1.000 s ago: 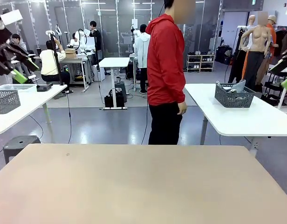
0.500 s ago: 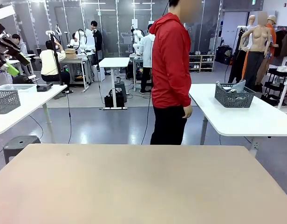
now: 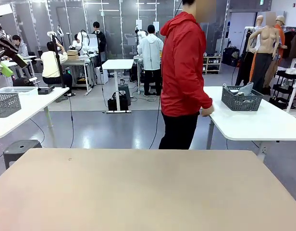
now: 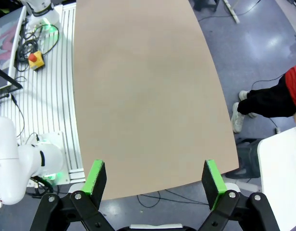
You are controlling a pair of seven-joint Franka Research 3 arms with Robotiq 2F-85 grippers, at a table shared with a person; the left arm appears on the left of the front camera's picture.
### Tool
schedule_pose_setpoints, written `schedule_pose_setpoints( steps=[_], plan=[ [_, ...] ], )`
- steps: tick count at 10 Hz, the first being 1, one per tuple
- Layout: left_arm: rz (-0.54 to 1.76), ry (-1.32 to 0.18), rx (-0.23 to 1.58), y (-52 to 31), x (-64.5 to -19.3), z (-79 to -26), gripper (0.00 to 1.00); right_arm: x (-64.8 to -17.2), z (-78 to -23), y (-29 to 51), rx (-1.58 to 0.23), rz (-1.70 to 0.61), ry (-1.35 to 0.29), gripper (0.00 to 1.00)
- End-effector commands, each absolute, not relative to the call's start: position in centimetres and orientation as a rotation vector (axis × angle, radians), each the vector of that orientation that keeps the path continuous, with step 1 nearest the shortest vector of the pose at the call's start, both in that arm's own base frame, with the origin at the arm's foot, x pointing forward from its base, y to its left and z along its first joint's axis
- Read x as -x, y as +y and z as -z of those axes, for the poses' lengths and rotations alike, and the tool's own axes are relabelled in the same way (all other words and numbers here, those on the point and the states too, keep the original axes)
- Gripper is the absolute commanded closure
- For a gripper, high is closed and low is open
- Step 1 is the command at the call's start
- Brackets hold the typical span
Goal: Fold the towels and place them in the basket.
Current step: When a person lays out a Towel with hook on the table, fold it in half twice.
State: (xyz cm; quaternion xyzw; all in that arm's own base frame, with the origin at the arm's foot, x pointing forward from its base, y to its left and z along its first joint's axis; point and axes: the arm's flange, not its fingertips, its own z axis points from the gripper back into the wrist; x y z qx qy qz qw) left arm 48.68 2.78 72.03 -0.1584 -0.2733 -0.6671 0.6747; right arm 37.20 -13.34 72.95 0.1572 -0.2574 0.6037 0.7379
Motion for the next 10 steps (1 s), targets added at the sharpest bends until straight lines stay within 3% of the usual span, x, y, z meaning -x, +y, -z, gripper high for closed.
schedule_pose_setpoints(
  steps=[1, 6, 10],
  plan=[
    [1.498, -0.619, 0.354, 2.9, -48.7, -72.1, 0.0, -37.1, -73.0, -13.4, -0.343, -1.325, -0.568, 0.0],
    [1.499, -0.616, 0.355, 2.9, -48.7, -72.0, 0.0, -37.1, -73.0, -13.5, -0.342, -1.32, -0.564, 0.0],
    [1.491, -0.648, 0.497, 3.8, -49.0, -73.1, 0.0, -36.9, -73.6, -14.2, -0.436, -1.325, -0.635, 0.0]
  ],
)
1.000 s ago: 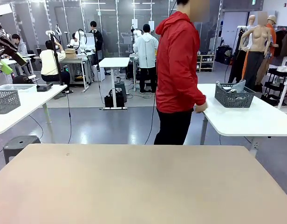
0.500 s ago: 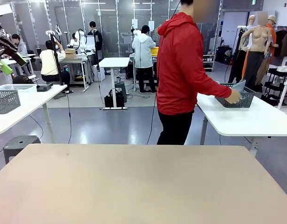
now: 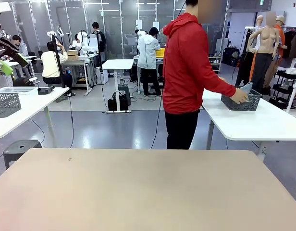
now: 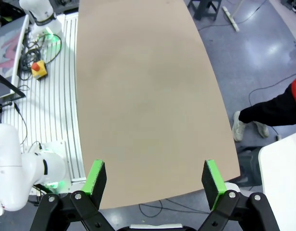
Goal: Fold the towels and place them in the basket.
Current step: When a person lays out a Towel with hook on the table, fold it in half twice.
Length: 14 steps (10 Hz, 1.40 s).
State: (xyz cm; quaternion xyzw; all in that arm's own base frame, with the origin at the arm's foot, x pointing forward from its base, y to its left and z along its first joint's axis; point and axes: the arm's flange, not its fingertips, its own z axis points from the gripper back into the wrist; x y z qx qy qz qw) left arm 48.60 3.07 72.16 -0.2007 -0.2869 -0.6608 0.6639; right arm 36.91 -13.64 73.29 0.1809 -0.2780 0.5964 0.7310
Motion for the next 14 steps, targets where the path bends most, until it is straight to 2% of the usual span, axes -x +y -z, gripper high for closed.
schedule_pose_setpoints(
  steps=[1, 7, 14],
  plan=[
    [1.492, -0.651, 0.511, 3.81, -48.93, -73.14, 0.0, -36.9, -73.63, -14.2, -0.441, -1.327, -0.638, 0.0],
    [1.49, -0.634, 0.555, 3.81, -49.16, -72.99, 0.0, -36.85, -73.47, -14.29, -0.482, -1.349, -0.633, 0.0],
    [1.496, -0.645, 0.514, 3.64, -48.77, -72.45, 0.0, -36.78, -73.08, -13.85, -0.471, -1.322, -0.622, 0.0]
  ],
)
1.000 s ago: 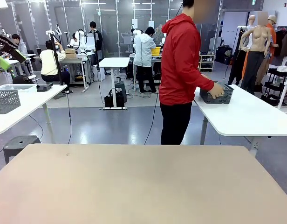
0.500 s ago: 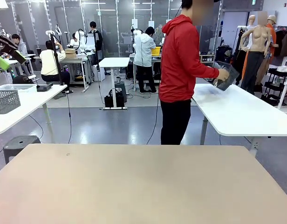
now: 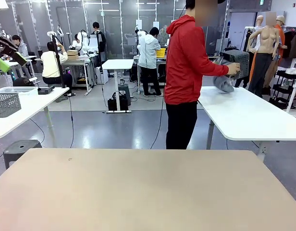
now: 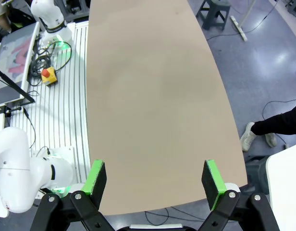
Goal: Fold the towels and place them in the basket.
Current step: When a person lays out a Towel with hook on the table, fold it in half twice.
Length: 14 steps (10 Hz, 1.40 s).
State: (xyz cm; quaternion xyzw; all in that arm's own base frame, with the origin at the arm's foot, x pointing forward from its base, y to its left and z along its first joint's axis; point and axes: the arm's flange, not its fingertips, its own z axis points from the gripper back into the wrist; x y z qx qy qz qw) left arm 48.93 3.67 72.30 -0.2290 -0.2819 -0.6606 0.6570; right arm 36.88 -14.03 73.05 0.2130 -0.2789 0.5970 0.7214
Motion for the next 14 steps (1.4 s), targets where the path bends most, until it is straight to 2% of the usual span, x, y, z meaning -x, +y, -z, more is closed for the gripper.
schedule_pose_setpoints(
  steps=[1, 14],
  plan=[
    [1.496, -0.645, 0.514, 3.64, -48.77, -72.45, 0.0, -36.78, -73.08, -13.85, -0.471, -1.322, -0.622, 0.0],
    [1.496, -0.645, 0.514, 3.64, -48.77, -72.45, 0.0, -36.78, -73.08, -13.85, -0.471, -1.322, -0.622, 0.0]
  ],
)
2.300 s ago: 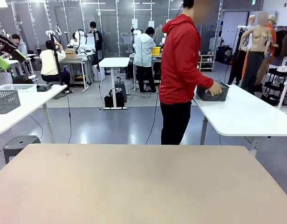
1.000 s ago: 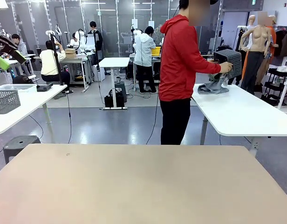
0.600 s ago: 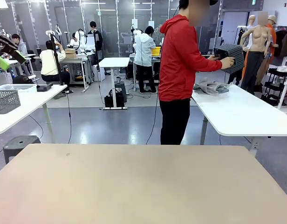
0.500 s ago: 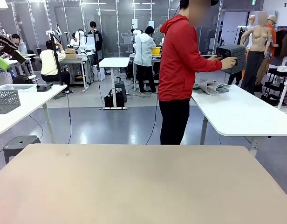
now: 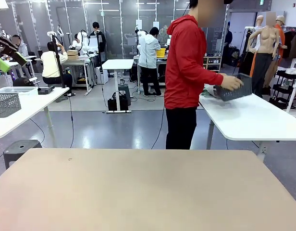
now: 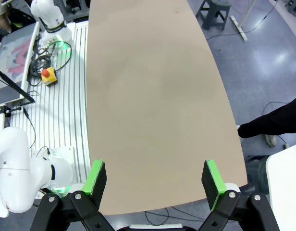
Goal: Fold the towels and place them in the basket.
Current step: When a person lays out a Towel with hook on the table, fold it in half twice.
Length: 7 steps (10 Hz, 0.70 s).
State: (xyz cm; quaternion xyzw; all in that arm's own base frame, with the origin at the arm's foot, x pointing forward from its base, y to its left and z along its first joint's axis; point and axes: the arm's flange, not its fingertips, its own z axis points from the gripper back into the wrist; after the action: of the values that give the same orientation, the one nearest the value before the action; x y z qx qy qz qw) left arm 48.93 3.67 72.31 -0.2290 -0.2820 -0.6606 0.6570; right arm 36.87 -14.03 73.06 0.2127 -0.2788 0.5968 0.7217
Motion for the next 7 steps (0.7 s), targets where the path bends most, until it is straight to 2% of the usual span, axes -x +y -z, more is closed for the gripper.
schedule_pose_setpoints(
  steps=[1, 7],
  plan=[
    [1.496, -0.645, 0.514, 3.64, -48.77, -72.45, 0.0, -36.78, -73.08, -13.85, -0.471, -1.322, -0.622, 0.0],
    [1.496, -0.645, 0.514, 3.64, -48.77, -72.45, 0.0, -36.78, -73.08, -13.85, -0.471, -1.322, -0.622, 0.0]
  ],
)
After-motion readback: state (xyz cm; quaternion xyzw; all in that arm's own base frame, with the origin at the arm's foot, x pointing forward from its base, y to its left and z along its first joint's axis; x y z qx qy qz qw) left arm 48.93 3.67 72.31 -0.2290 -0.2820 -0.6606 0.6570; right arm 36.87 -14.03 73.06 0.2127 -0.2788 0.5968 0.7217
